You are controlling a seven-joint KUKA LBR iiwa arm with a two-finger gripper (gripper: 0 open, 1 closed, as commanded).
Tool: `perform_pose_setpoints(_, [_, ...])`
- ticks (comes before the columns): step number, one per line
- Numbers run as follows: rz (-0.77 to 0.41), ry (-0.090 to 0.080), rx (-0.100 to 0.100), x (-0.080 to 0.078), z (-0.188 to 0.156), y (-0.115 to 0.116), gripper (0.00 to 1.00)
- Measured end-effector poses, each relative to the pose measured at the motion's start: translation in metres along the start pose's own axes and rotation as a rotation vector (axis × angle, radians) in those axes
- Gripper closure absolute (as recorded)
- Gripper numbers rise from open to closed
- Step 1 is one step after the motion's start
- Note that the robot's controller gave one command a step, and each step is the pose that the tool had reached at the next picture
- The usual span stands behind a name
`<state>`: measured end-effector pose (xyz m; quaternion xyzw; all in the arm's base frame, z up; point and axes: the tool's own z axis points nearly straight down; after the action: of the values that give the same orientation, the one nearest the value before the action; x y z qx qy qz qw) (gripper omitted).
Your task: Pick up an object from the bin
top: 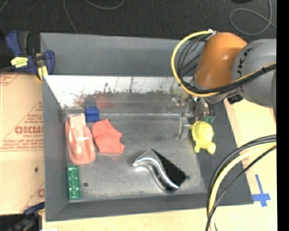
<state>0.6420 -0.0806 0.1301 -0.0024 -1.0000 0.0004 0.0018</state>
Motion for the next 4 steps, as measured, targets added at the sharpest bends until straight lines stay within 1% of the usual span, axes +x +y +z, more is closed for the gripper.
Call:
perform_pose_setpoints(1, [-0.001, -0.008, 0.001, -0.002, -0.005, 0.000, 0.00])
perform_pose_setpoints(2, [0.000, -0.010, 0.002, 0.012, 0.017, 0.042, 0.00])
perform_pose_setpoints(3, [-0.173, -0.011, 0.001, 0.006, 0.041, 0.077, 0.00])
perform_pose_setpoints(4, [-0.290, -0.011, 0.004, 0.008, 0.052, 0.096, 0.00])
